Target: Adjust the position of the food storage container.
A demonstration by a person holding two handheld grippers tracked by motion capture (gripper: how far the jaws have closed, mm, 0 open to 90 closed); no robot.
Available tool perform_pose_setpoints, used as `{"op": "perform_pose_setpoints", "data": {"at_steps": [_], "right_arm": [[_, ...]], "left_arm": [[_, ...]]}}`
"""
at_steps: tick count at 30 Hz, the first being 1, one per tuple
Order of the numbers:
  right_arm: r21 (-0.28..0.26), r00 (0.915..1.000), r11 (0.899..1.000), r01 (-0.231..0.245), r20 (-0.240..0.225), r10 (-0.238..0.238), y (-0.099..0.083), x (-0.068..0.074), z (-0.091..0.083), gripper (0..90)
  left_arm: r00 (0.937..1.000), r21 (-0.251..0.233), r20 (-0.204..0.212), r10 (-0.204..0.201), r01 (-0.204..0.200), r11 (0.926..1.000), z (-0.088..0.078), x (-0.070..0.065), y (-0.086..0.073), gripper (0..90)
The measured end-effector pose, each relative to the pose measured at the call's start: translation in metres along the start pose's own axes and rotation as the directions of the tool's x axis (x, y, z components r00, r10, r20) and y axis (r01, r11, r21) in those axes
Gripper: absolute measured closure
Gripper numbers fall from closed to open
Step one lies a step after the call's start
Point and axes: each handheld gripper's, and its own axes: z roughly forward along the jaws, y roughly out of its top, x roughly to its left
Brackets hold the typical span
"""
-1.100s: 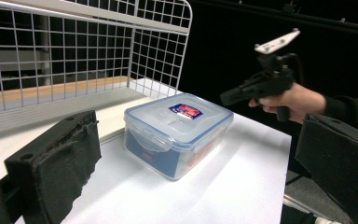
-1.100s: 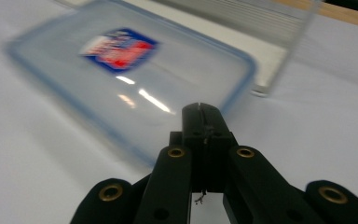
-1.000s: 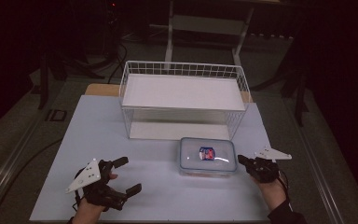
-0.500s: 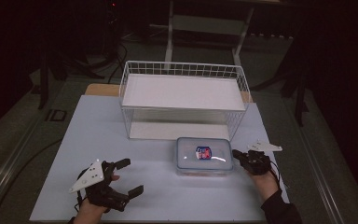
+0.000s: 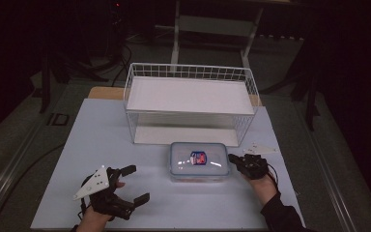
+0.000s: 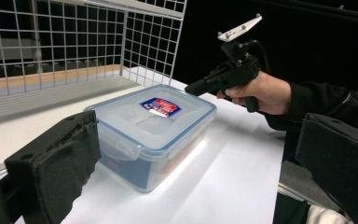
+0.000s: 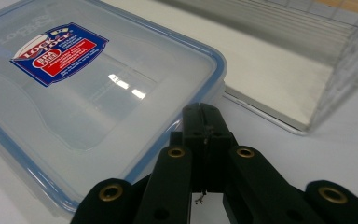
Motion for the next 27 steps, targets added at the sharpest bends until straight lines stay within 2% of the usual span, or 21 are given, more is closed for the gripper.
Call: {"op": "perform_pose_setpoints", "data": {"at_steps": [16, 19, 22, 24, 25, 27], "right_arm": [[-0.005, 0.9979, 1.0, 0.031, -0.057, -0.031, 0.009, 0.017, 0.012, 90.0], [-0.027, 0.9989, 0.999, 0.035, -0.03, -0.036, 0.011, 0.019, 0.004, 89.0], [-0.065, 0.9987, 0.997, 0.038, -0.032, -0.04, 0.012, 0.02, -0.009, 77.8], [-0.081, 0.9986, 0.996, 0.031, -0.04, -0.034, 0.012, 0.021, -0.014, 76.2], [-0.113, 0.9977, 0.993, 0.025, -0.06, -0.032, 0.013, 0.022, -0.025, 63.3], [-0.143, 0.9969, 0.989, 0.026, -0.07, -0.037, 0.014, 0.024, -0.034, 50.5]], "left_arm": [[1.0, -0.008, 0.0, -0.006, 0.006, 0.9999, 0.001, 0.0, 0.0, 0.0], [0.9999, -0.016, -0.009, -0.006, 0.006, 0.9998, 0.0, 0.0, 0.002, 0.0], [0.9996, -0.006, -0.03, 0.0, 0.0, 1.0, 0.001, -0.001, 0.005, 0.0], [0.9997, 0.0, -0.025, -0.005, 0.005, 1.0, 0.004, -0.001, 0.009, 0.0], [0.9997, 0.008, -0.025, -0.004, 0.004, 1.0, 0.007, -0.001, 0.013, 0.0], [0.9998, 0.013, -0.017, -0.004, 0.004, 0.9999, 0.01, 0.0, 0.019, 0.0]]}}
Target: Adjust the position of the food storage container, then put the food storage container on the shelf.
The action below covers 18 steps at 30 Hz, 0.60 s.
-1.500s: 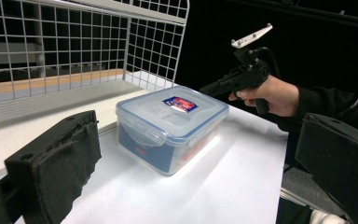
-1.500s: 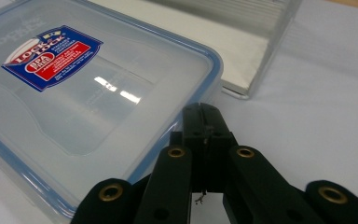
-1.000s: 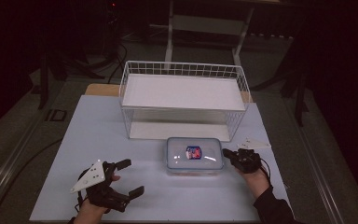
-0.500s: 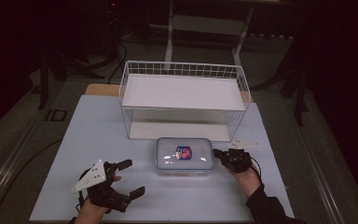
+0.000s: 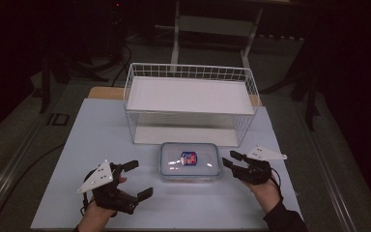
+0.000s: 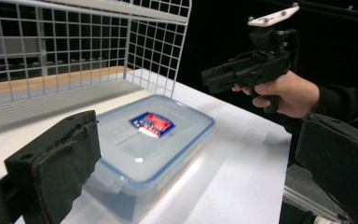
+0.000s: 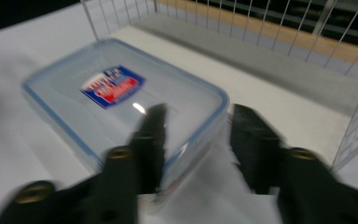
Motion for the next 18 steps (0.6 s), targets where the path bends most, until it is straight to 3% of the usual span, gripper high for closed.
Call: {"op": "perform_pose_setpoints", "data": {"at_steps": [1, 2, 4, 5, 6, 8, 10, 12, 14, 16, 18], "right_arm": [[0.0, 1.0, 1.0, 0.0, 0.0, 0.0, 0.0, 0.0, 0.0, 50.5], [-0.04, 0.9994, 0.999, -0.003, -0.035, 0.002, 0.003, 0.001, -0.008, 36.3], [-0.061, 0.9991, 0.998, -0.018, -0.039, 0.015, 0.004, 0.002, -0.012, 31.4], [-0.088, 0.9977, 0.996, -0.004, -0.067, -0.001, 0.008, 0.003, -0.018, 16.8], [-0.096, 0.9981, 0.995, 0.001, -0.061, -0.007, 0.01, 0.004, -0.02, 13.5], [-0.113, 0.9975, 0.994, -0.007, -0.071, -0.001, 0.012, 0.003, -0.023, 13.5], [-0.13, 0.9981, 0.991, 0.024, -0.053, -0.032, 0.017, 0.005, -0.026, 10.0], [-0.136, 0.9979, 0.99, 0.026, -0.054, -0.034, 0.02, 0.005, -0.028, 12.3], [-0.144, 0.9975, 0.989, 0.029, -0.059, -0.038, 0.021, 0.005, -0.028, 14.4], [-0.133, 0.9959, 0.99, 0.051, -0.067, -0.06, 0.025, 0.003, -0.027, 15.6], [-0.062, 0.9979, 0.998, 0.02, -0.06, -0.024, 0.028, 0.0, -0.024, 16.6]], "left_arm": [[1.0, 0.0, 0.0, 0.0, 0.0, 1.0, 0.0, 0.0, 0.0, 0.0], [0.9999, 0.005, 0.004, 0.01, -0.01, 0.9999, 0.003, 0.001, 0.008, 0.0], [0.9998, 0.007, 0.001, 0.022, -0.022, 0.9997, 0.005, 0.001, 0.013, 0.0], [0.9996, 0.009, 0.001, 0.027, -0.027, 0.9996, 0.007, 0.003, 0.02, 0.0], [0.9998, 0.016, 0.001, 0.021, -0.021, 0.9997, 0.009, 0.004, 0.025, 0.0], [0.9999, 0.022, 0.005, 0.016, -0.016, 0.9996, 0.011, 0.005, 0.03, 0.0], [0.9998, 0.05, -0.002, 0.02, -0.02, 0.9986, 0.014, 0.007, 0.037, 0.0], [0.9997, 0.091, -0.02, 0.015, -0.013, 0.9958, 0.023, 0.01, 0.048, 0.0], [0.9994, 0.102, -0.029, 0.017, -0.014, 0.9946, 0.026, 0.011, 0.05, 0.0], [0.9988, 0.128, -0.043, 0.025, -0.019, 0.9915, 0.032, 0.013, 0.055, 0.0], [0.9977, 0.179, -0.065, 0.018, -0.006, 0.9838, 0.042, 0.019, 0.059, 0.0]]}}
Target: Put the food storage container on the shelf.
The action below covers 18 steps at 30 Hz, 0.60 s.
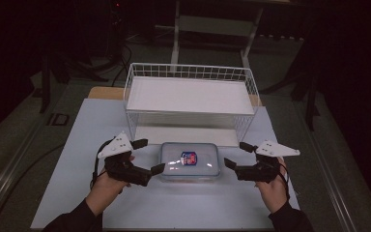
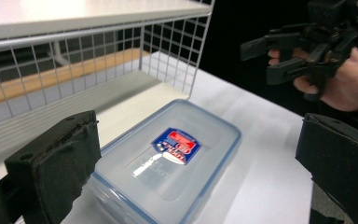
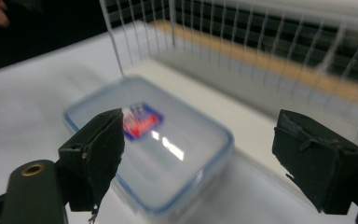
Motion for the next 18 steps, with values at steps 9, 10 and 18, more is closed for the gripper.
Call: {"op": "perform_pose_setpoints", "data": {"at_steps": [9, 10, 18], "right_arm": [[0.054, 0.9955, 0.995, -0.081, -0.045, 0.083, -0.008, -0.013, 0.025, 14.1], [0.054, 0.9955, 0.995, -0.081, -0.045, 0.083, -0.008, -0.013, 0.025, 14.1], [0.146, 0.9708, 0.963, -0.228, -0.043, 0.236, -0.02, -0.015, 0.047, 10.7]], "left_arm": [[0.9797, 0.114, -0.04, -0.197, 0.2, 0.9731, 0.032, 0.034, -0.02, 0.0], [0.9797, 0.114, -0.04, -0.197, 0.2, 0.9731, 0.032, 0.034, -0.02, 0.0], [0.8884, 0.242, -0.03, -0.458, 0.451, 0.8591, 0.062, 0.069, -0.047, 0.0]]}}
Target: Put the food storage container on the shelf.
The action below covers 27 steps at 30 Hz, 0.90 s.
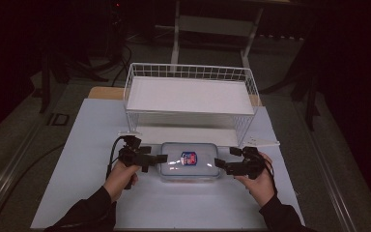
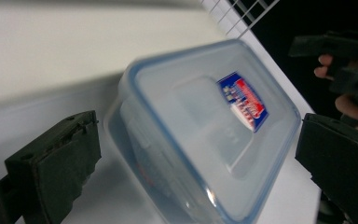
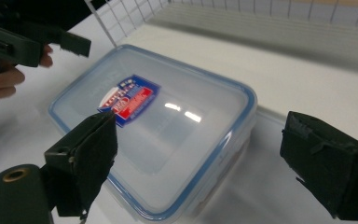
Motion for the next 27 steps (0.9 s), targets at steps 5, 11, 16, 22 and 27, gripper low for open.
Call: {"op": "perform_pose_setpoints", "data": {"at_steps": [5, 11, 16, 22, 27], "right_arm": [[0.037, 0.9973, 0.997, -0.064, -0.035, 0.065, -0.001, -0.004, 0.002, 12.4], [0.095, 0.9808, 0.981, -0.17, -0.079, 0.178, -0.002, -0.014, 0.009, 15.4], [0.144, 0.9482, 0.95, -0.277, -0.119, 0.294, -0.008, -0.026, 0.022, 16.8], [0.201, 0.8937, 0.899, -0.389, -0.155, 0.421, -0.011, -0.039, 0.037, 23.3], [0.229, 0.8819, 0.883, -0.409, -0.15, 0.447, -0.011, -0.038, 0.043, 28.0]], "left_arm": [[0.9905, 0.071, 0.031, -0.134, 0.131, 0.9887, 0.009, 0.011, 0.0, 0.0], [0.9715, 0.13, 0.058, -0.23, 0.221, 0.9666, 0.013, 0.022, -0.003, 0.0], [0.9564, 0.14, 0.078, -0.281, 0.269, 0.9529, 0.013, 0.028, -0.006, 8.6], [0.94, 0.148, 0.099, -0.327, 0.311, 0.9389, 0.017, 0.032, -0.009, 25.3], [0.9297, 0.155, 0.114, -0.35, 0.332, 0.9305, 0.018, 0.034, -0.01, 36.4]]}}
